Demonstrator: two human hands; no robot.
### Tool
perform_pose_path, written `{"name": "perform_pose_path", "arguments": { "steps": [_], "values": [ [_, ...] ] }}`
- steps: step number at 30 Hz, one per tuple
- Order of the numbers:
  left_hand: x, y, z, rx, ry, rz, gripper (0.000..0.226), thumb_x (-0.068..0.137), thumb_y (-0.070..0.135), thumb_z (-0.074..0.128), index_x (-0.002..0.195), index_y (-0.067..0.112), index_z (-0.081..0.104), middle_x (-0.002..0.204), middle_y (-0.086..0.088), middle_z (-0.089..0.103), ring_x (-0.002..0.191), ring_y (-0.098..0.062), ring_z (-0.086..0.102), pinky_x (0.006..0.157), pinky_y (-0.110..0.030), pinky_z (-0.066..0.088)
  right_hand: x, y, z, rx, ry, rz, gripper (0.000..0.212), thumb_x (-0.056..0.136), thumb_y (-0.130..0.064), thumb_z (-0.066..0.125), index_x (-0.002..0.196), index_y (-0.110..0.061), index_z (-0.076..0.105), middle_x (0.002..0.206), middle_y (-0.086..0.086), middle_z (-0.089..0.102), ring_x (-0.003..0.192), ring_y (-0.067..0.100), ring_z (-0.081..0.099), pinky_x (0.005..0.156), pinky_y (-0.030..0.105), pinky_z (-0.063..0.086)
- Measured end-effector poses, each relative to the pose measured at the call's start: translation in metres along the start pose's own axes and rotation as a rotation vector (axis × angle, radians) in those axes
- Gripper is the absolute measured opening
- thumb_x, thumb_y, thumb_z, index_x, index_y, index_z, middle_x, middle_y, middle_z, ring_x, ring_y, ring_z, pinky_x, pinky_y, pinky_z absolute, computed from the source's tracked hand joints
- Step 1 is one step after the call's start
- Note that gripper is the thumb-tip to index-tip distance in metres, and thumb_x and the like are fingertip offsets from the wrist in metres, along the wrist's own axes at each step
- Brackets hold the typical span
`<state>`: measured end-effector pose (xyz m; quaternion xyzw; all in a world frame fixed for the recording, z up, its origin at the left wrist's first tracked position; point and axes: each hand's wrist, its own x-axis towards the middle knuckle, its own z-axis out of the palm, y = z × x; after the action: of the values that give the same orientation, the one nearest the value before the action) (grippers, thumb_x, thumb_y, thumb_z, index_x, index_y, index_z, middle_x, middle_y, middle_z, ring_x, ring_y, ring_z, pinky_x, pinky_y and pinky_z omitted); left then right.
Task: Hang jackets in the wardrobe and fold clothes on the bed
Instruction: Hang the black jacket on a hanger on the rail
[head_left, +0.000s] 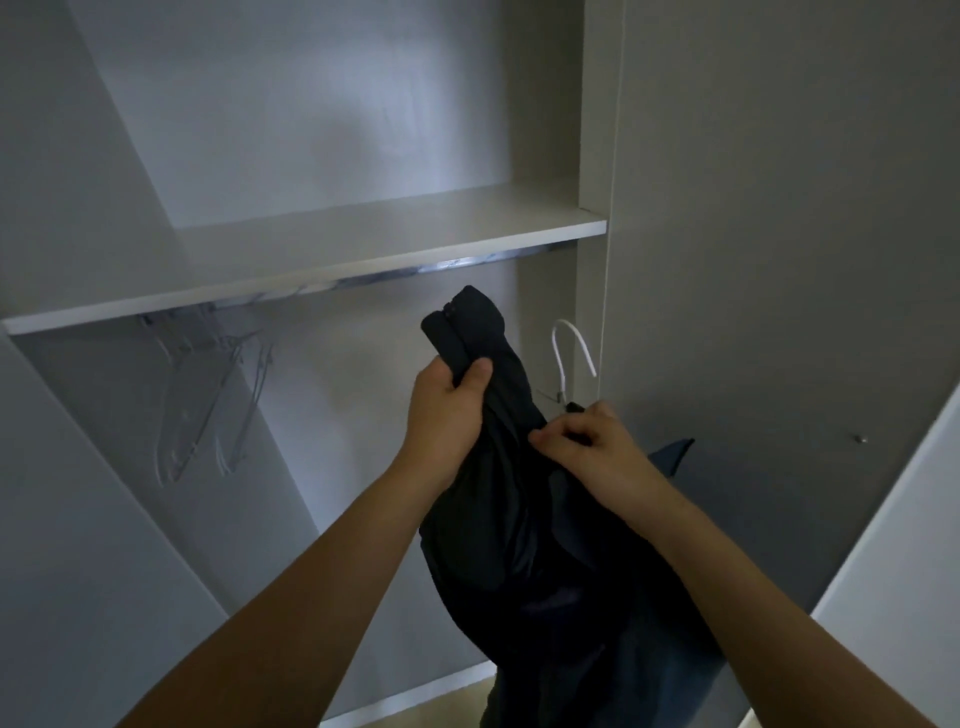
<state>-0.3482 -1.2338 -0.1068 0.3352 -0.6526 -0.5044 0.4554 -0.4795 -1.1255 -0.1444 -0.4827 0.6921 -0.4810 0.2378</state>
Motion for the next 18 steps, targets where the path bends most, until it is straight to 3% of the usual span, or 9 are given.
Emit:
{"name": "perform_pose_path", "arguments": {
  "steps": [1,3,7,12,15,18],
  "values": [
    [-0.002,0.002,0.001,-0.007,0.021,0.021,0.012,0.099,0.023,0.055,0.100,0.027,0.066,0.096,0.006,0.072,0.087,-0.006,0.069,0.081,-0.027,0.055,0.000,0.004,0.002,-0.057,-0.008,-0.020,0.026,0.070,-0.063,0.068,0.073,-0.037,0.070,0.099,-0.009,0.041,0.092,-0.001,0.052,0.087,0.015,0.042],
    [-0.002,0.005,0.002,-0.053,0.051,0.029,0.013,0.099,0.023,0.055,0.104,0.024,0.067,0.098,0.005,0.072,0.090,-0.008,0.069,0.083,-0.029,0.055,0.001,0.011,0.005,-0.160,0.006,-0.047,0.034,0.061,-0.073,0.065,0.072,-0.041,0.065,0.097,-0.014,0.038,0.093,-0.001,0.049,0.086,0.018,0.041],
    [-0.002,0.009,0.000,-0.082,0.045,0.021,0.012,0.099,0.023,0.056,0.100,0.027,0.066,0.101,0.003,0.072,0.095,-0.013,0.069,0.090,-0.035,0.055,0.004,0.022,0.005,-0.205,-0.022,-0.083,0.017,0.083,-0.049,0.067,0.067,-0.045,0.063,0.093,-0.014,0.037,0.087,-0.002,0.050,0.093,0.021,0.039],
    [-0.003,0.007,-0.005,-0.091,0.050,0.006,0.012,0.099,0.024,0.055,0.103,0.029,0.065,0.103,0.004,0.071,0.097,-0.013,0.068,0.091,-0.034,0.054,0.004,0.023,0.012,-0.013,-0.141,-0.025,0.025,0.092,-0.035,0.061,0.067,-0.035,0.062,0.094,-0.006,0.043,0.083,-0.007,0.051,0.078,0.007,0.035],
    [-0.002,0.005,-0.011,-0.088,0.077,-0.010,0.015,0.100,0.023,0.053,0.099,0.035,0.063,0.101,0.009,0.070,0.093,-0.008,0.068,0.085,-0.027,0.052,0.005,0.025,0.010,0.187,-0.149,0.048,0.025,0.095,-0.031,0.055,0.071,-0.032,0.064,0.102,-0.001,0.049,0.095,0.007,0.057,0.083,0.018,0.037],
    [-0.005,0.000,-0.017,-0.053,0.095,-0.025,0.017,0.100,0.023,0.052,0.097,0.037,0.061,0.099,0.011,0.069,0.091,-0.006,0.067,0.081,-0.023,0.050,0.008,0.028,0.013,0.262,-0.084,0.053,0.024,0.095,-0.032,0.056,0.074,-0.030,0.067,0.106,0.002,0.051,0.096,0.011,0.058,0.085,0.021,0.038]
  ]
}}
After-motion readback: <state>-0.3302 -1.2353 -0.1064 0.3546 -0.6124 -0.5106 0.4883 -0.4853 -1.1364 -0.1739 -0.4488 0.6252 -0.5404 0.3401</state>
